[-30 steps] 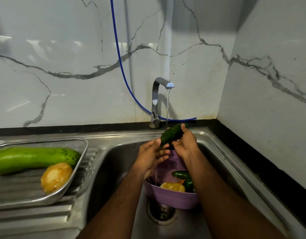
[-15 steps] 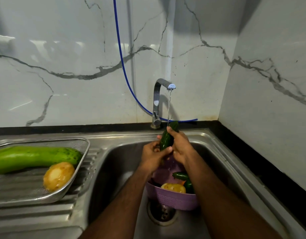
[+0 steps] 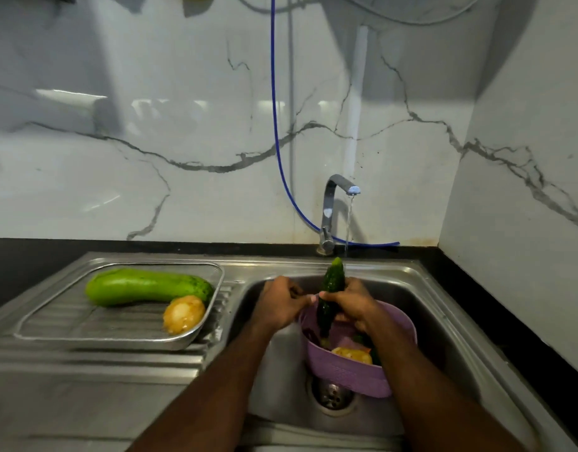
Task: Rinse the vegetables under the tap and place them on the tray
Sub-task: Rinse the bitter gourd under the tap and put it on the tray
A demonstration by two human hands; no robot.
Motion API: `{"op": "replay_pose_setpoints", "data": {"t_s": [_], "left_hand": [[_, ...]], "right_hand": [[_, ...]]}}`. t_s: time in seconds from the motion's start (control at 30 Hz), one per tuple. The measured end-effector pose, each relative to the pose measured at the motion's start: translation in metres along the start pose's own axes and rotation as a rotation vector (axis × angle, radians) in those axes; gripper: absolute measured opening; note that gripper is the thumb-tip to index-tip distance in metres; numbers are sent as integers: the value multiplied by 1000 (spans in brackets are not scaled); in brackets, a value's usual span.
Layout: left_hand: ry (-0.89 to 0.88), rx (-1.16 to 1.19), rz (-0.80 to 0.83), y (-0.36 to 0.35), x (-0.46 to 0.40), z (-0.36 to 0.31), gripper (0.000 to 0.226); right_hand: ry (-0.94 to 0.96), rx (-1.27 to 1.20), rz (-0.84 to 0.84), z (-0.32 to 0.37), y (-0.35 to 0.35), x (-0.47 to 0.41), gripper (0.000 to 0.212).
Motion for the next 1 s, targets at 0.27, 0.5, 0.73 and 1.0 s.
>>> {"op": "replay_pose_setpoints", "data": {"t_s": [0.27, 0.5, 0.73, 1.0], "left_hand": [[-91, -310, -7, 93, 24, -22, 33], [-143, -282, -54, 134, 37, -22, 35], [-149, -288, -51, 173, 55, 13, 40], [-21, -416, -88, 236, 85, 75, 36]], "right_hand": [[314, 217, -120, 75, -27, 44, 47], [425, 196, -89, 115, -53, 53, 54], [82, -167, 43, 78, -78, 31, 24], [244, 397, 99, 125, -150, 30, 61]]}}
Point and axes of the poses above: each hand's wrist, its own x-axis away from the middle knuckle, its own y-axis out of the back of the hand, z = x × y, the point moved 5 cm from there along -x, towards the middle knuckle, and after that the axes turned 10 degrees about z, right-handed, at the moved point
